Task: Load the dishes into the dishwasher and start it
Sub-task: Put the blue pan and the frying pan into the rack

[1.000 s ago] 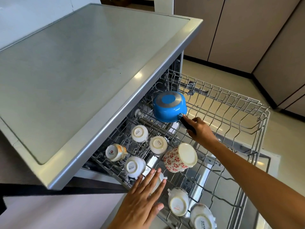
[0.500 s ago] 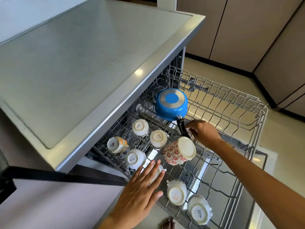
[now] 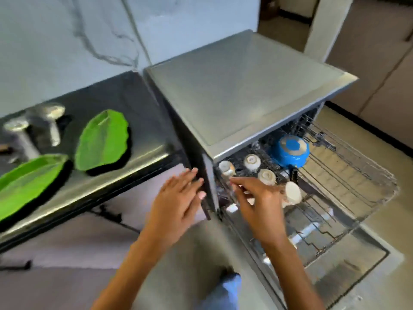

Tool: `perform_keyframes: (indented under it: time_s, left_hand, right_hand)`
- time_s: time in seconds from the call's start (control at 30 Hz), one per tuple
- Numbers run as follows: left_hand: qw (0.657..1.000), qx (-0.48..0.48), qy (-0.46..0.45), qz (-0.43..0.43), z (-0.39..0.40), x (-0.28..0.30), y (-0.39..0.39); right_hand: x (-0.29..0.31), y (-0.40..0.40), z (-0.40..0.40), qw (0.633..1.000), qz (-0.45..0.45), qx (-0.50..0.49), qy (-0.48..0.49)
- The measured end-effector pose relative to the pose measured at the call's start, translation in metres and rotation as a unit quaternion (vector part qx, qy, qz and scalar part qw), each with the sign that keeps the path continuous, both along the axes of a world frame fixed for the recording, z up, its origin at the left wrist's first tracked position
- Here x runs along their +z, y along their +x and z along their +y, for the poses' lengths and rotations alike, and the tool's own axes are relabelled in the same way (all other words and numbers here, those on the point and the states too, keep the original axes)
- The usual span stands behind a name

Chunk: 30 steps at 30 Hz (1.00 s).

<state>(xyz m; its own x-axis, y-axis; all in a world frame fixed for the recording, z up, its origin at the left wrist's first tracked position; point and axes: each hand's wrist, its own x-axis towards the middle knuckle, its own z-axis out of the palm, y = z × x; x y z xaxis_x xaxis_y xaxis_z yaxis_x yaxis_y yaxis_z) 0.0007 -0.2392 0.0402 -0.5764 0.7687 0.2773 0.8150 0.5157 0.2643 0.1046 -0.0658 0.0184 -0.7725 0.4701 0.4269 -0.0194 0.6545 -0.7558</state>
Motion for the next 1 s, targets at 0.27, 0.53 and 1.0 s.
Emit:
perform_keyframes:
  time_s: [0.27, 0.53, 1.0]
  left_hand:
    - [0.95, 0.304, 0.05, 0.057, -0.203, 0.085, -0.007]
    - [0.874, 0.475, 0.079, 0.072, -0.358, 0.089, -0.092]
    - [0.706, 0.689, 0.055, -0.151, -0.504, 0.056, -0.378]
  right_hand:
    - [0.091, -0.099, -0.138, 0.991, 0.014, 0.129, -0.008]
    - [0.118, -0.258, -0.3, 0.96, 0.001, 0.276, 0.036]
    - [0.114, -0.45, -0.46, 0.932, -0.046, 0.348, 0.091]
